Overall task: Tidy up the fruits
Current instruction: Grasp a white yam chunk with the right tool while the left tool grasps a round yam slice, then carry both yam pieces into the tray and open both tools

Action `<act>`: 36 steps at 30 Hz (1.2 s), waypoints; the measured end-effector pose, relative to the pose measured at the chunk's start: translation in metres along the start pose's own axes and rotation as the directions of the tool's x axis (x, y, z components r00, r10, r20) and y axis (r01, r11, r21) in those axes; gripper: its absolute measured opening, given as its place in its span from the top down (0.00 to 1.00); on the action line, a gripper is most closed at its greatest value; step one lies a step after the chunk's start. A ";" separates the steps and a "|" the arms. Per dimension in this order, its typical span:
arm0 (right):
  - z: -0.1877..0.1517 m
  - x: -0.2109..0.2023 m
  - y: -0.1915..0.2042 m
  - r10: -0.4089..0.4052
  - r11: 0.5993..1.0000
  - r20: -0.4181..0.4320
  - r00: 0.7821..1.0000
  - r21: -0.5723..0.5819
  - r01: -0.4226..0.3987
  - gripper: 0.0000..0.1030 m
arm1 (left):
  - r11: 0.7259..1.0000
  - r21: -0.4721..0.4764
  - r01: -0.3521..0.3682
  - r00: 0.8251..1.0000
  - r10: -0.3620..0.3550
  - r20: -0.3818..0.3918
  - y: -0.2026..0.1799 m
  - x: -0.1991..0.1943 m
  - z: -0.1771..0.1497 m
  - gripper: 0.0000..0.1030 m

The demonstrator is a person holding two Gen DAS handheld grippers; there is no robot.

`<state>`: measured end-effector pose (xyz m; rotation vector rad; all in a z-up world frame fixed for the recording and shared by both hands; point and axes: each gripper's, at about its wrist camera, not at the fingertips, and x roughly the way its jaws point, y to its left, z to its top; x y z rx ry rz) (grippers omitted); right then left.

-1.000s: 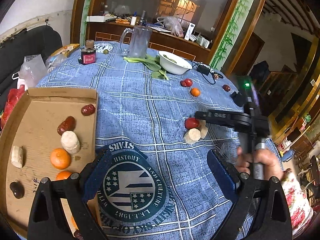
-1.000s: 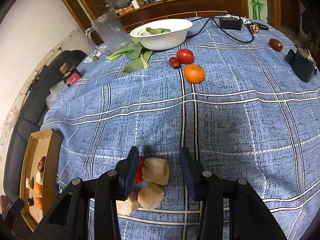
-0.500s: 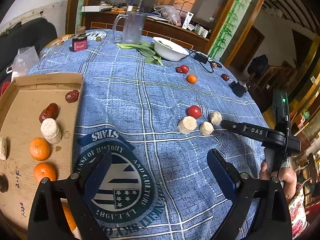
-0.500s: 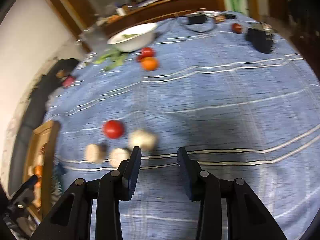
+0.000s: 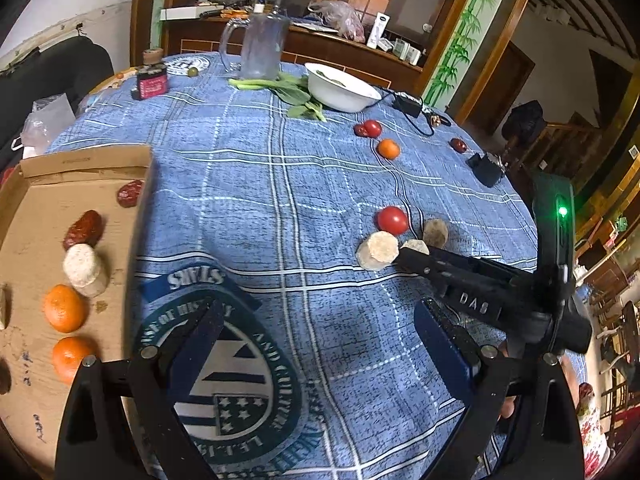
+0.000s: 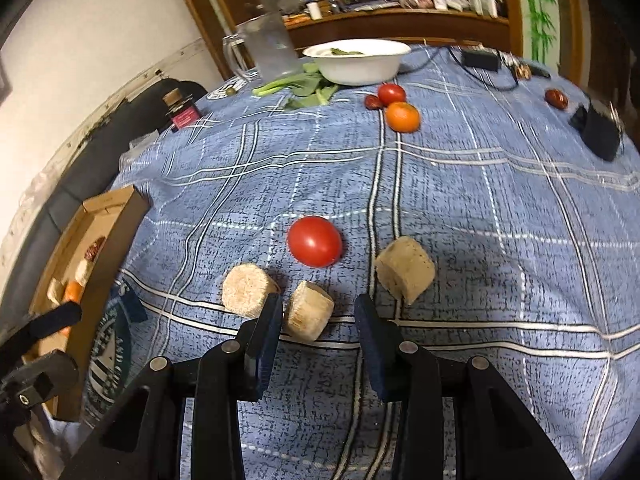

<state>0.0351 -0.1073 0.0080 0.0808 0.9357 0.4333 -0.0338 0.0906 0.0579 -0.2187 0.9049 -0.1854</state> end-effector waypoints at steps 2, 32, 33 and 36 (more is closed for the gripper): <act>-0.001 0.000 0.000 0.045 0.999 -0.004 0.999 0.010 -0.045 0.79 | 1.000 0.003 0.004 1.000 -0.004 -0.011 -0.004 0.007 0.001 0.07; 0.006 -0.033 -0.052 0.011 0.984 0.109 0.994 0.178 -0.031 0.79 | 0.975 0.211 -0.068 0.995 0.081 -0.055 -0.063 0.093 0.022 0.70; 0.006 -0.033 -0.052 0.010 0.984 0.110 0.994 0.176 -0.030 0.79 | 0.977 0.202 -0.065 0.996 0.076 -0.052 -0.061 0.090 0.022 0.70; 0.006 -0.034 -0.050 0.003 0.985 0.117 0.993 0.168 -0.023 0.79 | 0.986 0.163 -0.042 0.998 0.047 -0.030 -0.053 0.070 0.018 0.70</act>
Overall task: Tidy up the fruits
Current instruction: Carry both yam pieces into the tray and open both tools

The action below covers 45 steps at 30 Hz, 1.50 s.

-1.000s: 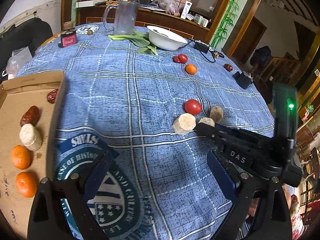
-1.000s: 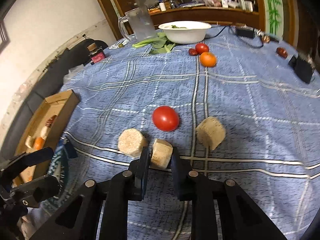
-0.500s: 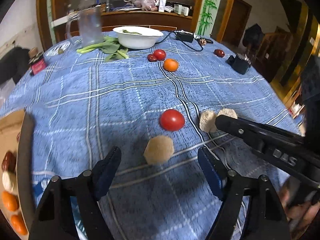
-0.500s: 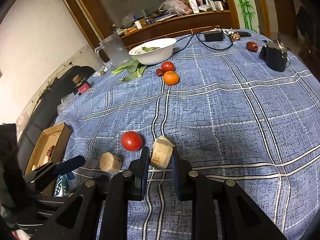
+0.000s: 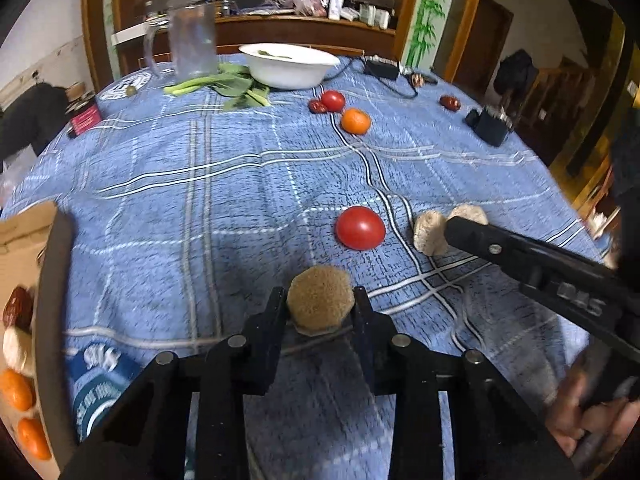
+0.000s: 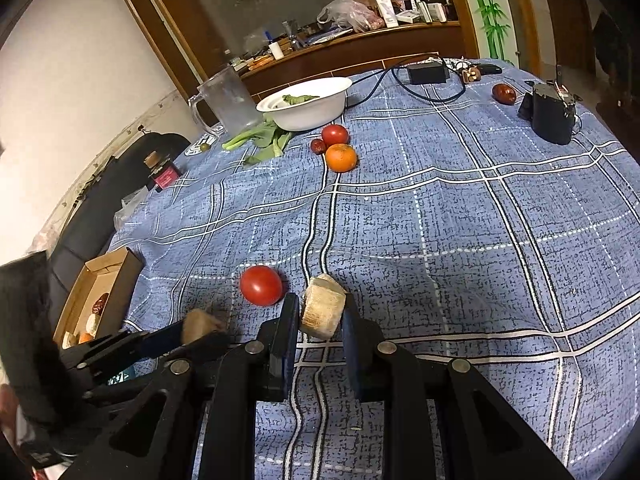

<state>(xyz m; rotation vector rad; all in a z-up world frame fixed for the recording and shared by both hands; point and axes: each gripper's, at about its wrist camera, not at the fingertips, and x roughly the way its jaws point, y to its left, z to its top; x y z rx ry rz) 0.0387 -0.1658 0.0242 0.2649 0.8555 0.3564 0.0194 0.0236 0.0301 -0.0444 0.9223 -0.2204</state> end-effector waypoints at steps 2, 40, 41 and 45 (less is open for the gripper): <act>0.000 0.000 0.001 -0.005 1.000 0.006 1.000 -0.006 0.005 0.79 | 1.000 -0.022 0.011 1.000 -0.011 0.021 0.006 -0.015 -0.004 0.70; -0.108 0.034 0.320 0.159 0.841 -0.292 0.943 -0.460 -0.285 0.78 | 0.888 -0.442 -0.124 0.973 0.196 0.123 0.242 -0.168 -0.136 0.69; -0.112 0.037 0.324 0.159 0.835 -0.303 0.940 -0.467 -0.292 0.78 | 0.886 -0.449 -0.117 0.973 0.193 0.127 0.243 -0.168 -0.137 0.69; -0.124 0.044 0.330 0.139 0.814 -0.321 0.937 -0.501 -0.293 0.78 | 0.870 -0.484 -0.089 0.972 0.181 0.148 0.251 -0.172 -0.138 0.69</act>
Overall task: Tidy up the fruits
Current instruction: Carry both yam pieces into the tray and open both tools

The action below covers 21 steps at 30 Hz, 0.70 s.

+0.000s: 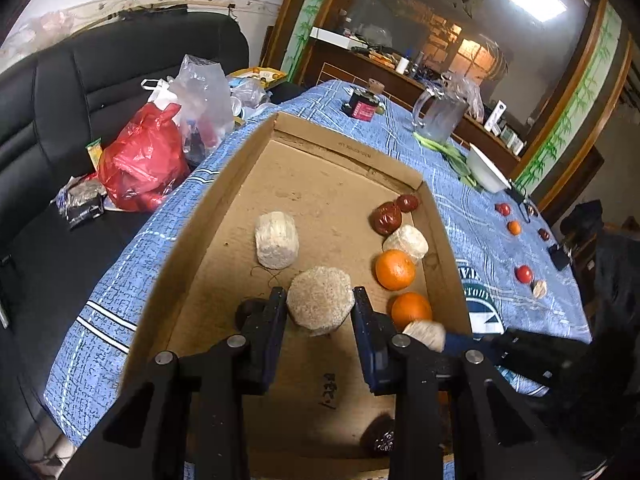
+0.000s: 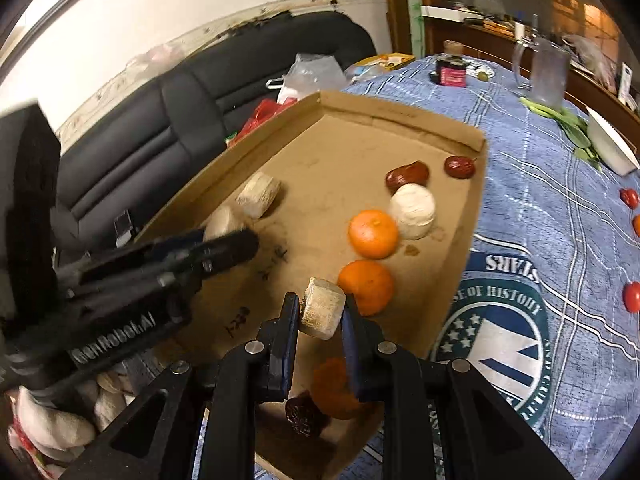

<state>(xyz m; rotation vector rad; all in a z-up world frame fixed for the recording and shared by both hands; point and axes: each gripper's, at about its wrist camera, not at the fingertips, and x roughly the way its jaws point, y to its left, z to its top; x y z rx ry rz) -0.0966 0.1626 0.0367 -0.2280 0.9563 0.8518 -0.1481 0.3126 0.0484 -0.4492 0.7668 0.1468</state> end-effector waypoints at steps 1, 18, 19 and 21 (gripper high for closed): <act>-0.001 0.002 0.001 -0.001 1.000 -0.006 1.000 -0.005 0.001 0.78 | 1.000 -0.009 0.006 1.000 -0.006 0.001 0.001 0.000 0.000 0.69; -0.013 -0.016 0.017 -0.040 0.998 0.049 0.998 -0.056 0.043 0.68 | 0.989 -0.130 0.067 0.996 -0.060 0.062 0.019 -0.030 0.008 0.33; -0.016 -0.021 0.014 -0.042 0.998 0.061 0.997 -0.044 0.045 0.65 | 0.990 -0.130 0.062 0.996 -0.053 0.073 0.019 -0.034 0.008 0.31; -0.021 -0.033 0.006 -0.045 0.999 0.087 0.995 -0.011 0.047 0.61 | 0.990 -0.130 0.055 0.996 -0.044 0.084 0.017 -0.039 0.009 0.28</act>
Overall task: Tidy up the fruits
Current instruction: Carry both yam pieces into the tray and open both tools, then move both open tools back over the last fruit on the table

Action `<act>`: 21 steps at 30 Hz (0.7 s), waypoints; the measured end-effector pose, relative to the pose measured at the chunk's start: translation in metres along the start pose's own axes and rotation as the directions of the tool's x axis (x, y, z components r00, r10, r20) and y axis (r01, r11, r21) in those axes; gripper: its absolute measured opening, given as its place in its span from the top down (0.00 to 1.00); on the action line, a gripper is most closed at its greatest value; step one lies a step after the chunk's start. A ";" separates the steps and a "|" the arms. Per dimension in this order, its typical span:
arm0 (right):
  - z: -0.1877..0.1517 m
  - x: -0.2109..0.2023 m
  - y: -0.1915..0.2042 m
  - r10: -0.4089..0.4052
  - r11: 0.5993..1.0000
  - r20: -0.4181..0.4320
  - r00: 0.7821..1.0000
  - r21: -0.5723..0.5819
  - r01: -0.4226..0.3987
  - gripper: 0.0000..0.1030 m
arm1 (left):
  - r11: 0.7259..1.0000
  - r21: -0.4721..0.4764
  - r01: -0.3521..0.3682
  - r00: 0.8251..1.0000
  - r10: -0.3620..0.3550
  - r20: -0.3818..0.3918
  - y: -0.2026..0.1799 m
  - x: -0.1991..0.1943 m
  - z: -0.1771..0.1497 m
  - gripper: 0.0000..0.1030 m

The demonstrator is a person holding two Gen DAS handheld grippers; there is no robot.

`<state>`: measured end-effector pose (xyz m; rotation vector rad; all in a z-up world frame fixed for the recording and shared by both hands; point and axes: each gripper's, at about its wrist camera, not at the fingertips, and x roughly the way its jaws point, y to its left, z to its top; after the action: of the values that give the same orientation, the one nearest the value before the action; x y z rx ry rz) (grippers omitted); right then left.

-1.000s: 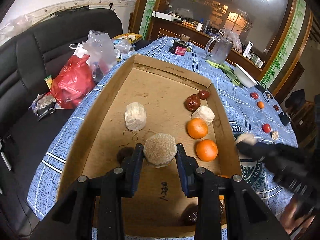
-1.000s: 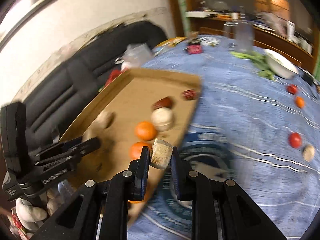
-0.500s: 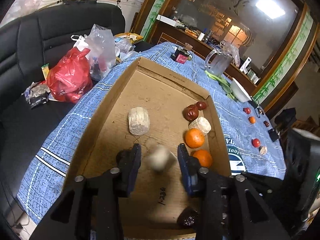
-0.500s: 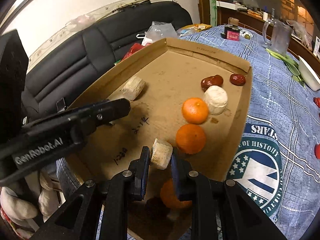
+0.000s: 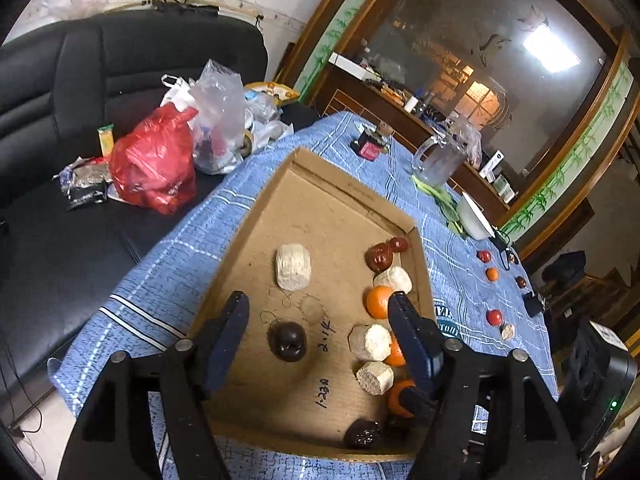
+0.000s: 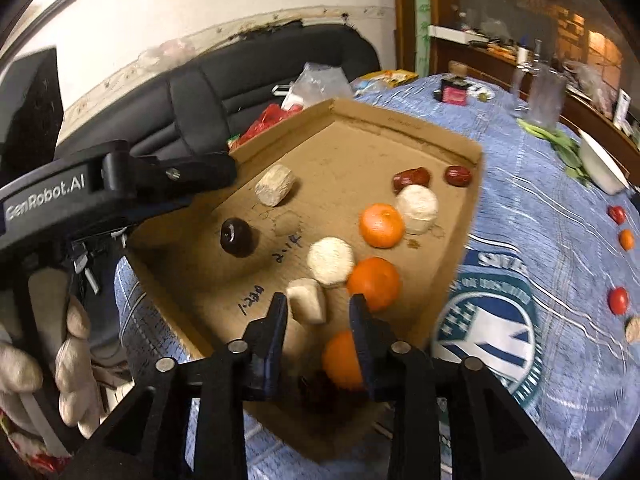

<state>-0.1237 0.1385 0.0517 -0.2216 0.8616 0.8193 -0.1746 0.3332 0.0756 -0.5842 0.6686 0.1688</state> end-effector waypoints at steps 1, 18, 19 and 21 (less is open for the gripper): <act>-0.002 -0.006 -0.004 -0.001 1.000 0.012 1.000 0.019 0.001 0.58 | 1.000 0.003 -0.006 1.000 0.006 0.003 -0.002 -0.002 0.001 0.23; -0.043 -0.097 -0.083 -0.119 0.950 0.177 0.977 0.306 0.061 0.39 | 0.942 0.322 -0.093 0.993 0.062 0.103 -0.104 -0.038 -0.029 0.20; -0.045 -0.100 -0.084 -0.124 0.948 0.182 0.975 0.313 0.062 0.38 | 0.934 0.343 -0.102 0.991 0.068 0.112 -0.110 -0.040 -0.032 0.20; -0.050 -0.107 -0.086 -0.128 0.942 0.193 0.973 0.330 0.059 0.37 | 0.919 0.377 -0.117 0.989 0.074 0.125 -0.121 -0.044 -0.038 0.20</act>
<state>-0.1312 -0.0031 0.0871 0.1115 0.7641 0.5889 -0.1894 0.2131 0.1339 -0.1630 0.6037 0.1543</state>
